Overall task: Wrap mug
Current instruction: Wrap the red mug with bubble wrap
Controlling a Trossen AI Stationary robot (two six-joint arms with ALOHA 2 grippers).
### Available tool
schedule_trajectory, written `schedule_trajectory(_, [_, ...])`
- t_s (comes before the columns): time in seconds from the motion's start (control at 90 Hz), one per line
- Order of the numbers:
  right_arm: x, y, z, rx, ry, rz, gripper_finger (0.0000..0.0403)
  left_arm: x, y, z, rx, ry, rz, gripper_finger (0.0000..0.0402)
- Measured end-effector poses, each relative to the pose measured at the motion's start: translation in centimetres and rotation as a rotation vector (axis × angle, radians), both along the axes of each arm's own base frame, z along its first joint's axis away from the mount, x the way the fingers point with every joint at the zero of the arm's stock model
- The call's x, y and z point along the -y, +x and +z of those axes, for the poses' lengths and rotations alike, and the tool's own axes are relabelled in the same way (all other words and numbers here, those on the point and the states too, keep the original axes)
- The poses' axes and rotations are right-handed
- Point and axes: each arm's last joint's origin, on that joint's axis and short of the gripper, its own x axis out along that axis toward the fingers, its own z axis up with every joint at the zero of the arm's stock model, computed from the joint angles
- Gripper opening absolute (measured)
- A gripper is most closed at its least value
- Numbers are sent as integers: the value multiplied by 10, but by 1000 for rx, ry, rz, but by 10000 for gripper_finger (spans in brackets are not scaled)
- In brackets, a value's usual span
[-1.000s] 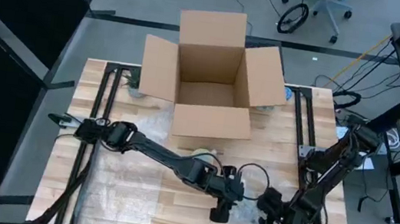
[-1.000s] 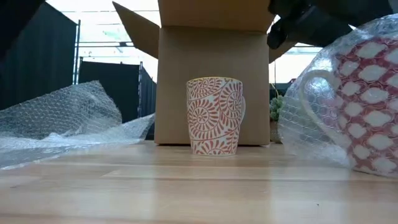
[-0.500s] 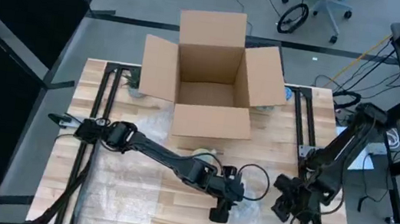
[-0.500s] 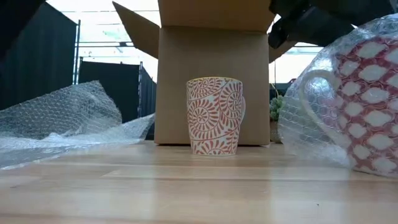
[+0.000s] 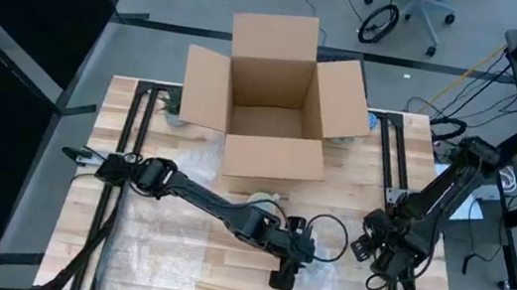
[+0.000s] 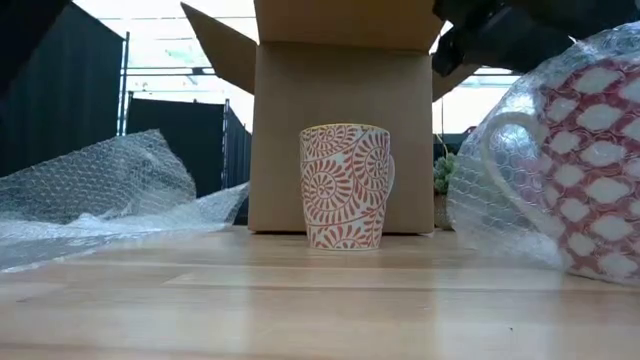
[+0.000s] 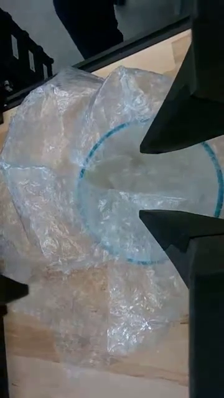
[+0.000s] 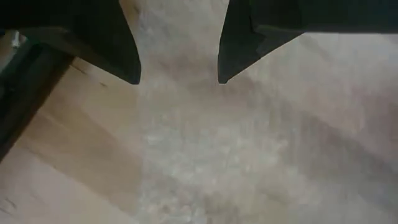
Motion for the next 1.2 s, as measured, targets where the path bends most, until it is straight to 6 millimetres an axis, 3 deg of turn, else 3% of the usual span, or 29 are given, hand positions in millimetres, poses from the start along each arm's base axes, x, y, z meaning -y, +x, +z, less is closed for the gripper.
schedule_trajectory(0.211, [-8, 5, -33, 75, 84, -2, 189, 0, 0, 0, 2, 10, -10, 145])
schedule_trajectory(0.378, [-14, 10, -33, 138, 119, 65, 114, -1, 1, 0, 3, 8, -7, 145])
schedule_trajectory(0.489, [-19, 14, -22, 187, 134, 125, 32, 1, 1, -3, 2, 8, -10, 145])
schedule_trajectory(0.544, [-23, 17, -14, 210, 140, 165, 11, 1, 1, -5, -3, 10, -11, 145])
schedule_trajectory(0.9, [-39, 35, 49, 438, 19, 281, 3, 2, 2, -5, 2, 3, -5, 145])
schedule_trajectory(1.2, [-48, 45, 61, 596, -33, 345, 1, 2, 3, -4, 14, -2, -4, 145])
